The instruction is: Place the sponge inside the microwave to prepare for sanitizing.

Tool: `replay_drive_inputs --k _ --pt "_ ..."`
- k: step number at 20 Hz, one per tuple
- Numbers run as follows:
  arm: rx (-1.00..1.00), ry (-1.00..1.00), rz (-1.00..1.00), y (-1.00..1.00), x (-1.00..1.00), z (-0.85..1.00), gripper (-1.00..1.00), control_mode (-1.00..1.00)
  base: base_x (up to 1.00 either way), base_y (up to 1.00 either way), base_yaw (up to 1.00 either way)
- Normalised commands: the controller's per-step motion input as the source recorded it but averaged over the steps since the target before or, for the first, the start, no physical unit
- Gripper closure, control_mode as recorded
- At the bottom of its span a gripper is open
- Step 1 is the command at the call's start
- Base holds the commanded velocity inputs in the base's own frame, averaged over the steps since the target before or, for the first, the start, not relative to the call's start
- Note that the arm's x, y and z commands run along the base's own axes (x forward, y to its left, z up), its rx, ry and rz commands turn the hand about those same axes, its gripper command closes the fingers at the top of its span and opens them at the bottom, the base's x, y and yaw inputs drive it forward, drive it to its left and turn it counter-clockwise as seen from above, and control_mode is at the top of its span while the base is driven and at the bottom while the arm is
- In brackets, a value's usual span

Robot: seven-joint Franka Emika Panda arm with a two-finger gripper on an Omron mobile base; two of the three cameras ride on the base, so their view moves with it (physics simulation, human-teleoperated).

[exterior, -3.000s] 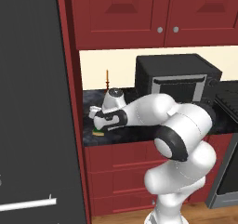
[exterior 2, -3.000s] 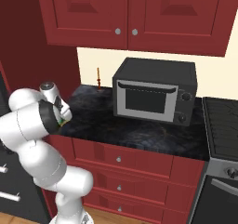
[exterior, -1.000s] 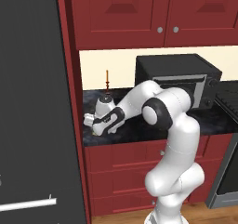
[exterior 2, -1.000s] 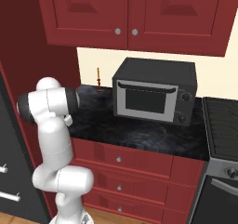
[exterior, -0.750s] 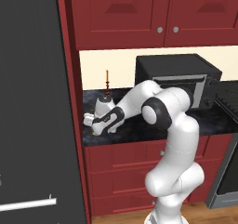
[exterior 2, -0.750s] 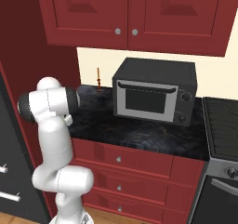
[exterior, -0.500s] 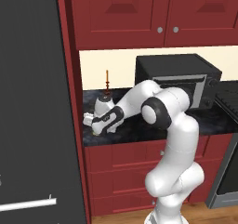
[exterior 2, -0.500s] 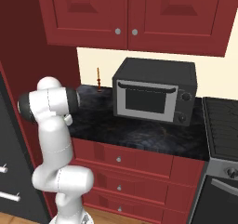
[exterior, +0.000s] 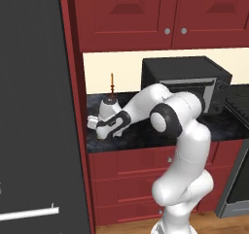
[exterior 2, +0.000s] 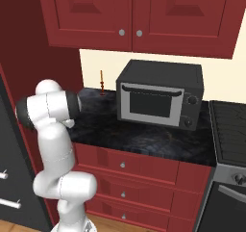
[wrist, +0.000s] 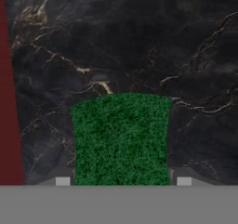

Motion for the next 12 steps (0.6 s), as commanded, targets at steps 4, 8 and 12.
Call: replay_drive_inputs --k 4,8,12 --pt "0.07 -0.07 0.00 -0.18 -0.42 0.69 1.00 -1.00 0.00 0.00 0.00" --pt "0.10 -0.01 0.00 -0.55 -0.60 0.89 1.00 -1.00 0.00 0.00 0.00" --pt "0.01 0.00 0.00 -0.78 -0.52 0.77 1.00 -1.00 0.00 0.00 0.00"
